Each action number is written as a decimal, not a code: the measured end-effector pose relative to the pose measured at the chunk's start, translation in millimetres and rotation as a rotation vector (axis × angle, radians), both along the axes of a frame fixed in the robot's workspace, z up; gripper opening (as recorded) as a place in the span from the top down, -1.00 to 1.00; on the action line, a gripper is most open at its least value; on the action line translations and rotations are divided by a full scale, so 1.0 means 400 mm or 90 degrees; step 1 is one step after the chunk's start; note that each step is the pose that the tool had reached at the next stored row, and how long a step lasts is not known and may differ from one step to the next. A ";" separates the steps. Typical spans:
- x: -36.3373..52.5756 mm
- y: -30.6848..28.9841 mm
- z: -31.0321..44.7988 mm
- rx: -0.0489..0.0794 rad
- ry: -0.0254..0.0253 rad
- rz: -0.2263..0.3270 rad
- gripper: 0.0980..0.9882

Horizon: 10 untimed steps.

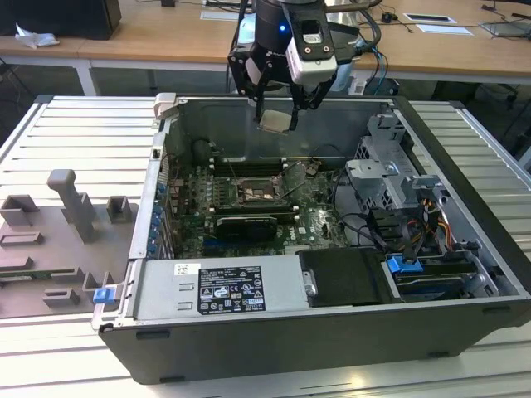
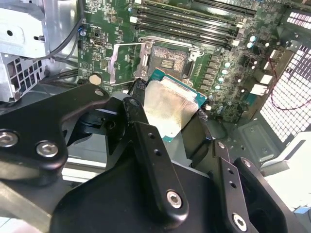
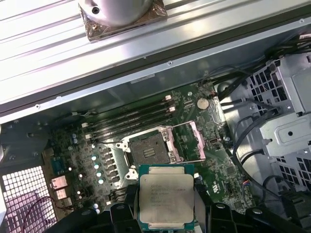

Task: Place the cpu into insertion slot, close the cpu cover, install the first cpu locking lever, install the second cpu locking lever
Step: 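Place the cpu into insertion slot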

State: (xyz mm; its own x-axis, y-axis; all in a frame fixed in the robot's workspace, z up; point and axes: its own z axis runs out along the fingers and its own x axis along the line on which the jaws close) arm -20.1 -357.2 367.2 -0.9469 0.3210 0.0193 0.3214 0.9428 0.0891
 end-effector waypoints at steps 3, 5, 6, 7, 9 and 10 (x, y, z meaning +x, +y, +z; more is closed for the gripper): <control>0.000 0.000 0.000 0.000 0.0000 -0.007 0.00; 0.000 0.000 0.000 0.000 0.0000 -0.010 0.00; 0.000 0.000 -0.001 0.000 0.0000 -0.012 0.00; 0.000 0.000 -0.001 0.000 0.0000 -0.015 0.00; 0.000 0.000 -0.001 0.000 0.0000 -0.021 0.00; 0.000 0.000 -0.001 0.000 0.0000 -0.025 0.00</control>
State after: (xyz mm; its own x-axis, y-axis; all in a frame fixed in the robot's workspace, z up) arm -20.1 -357.2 366.7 -0.9335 0.3580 0.0193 0.3583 0.9293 0.0892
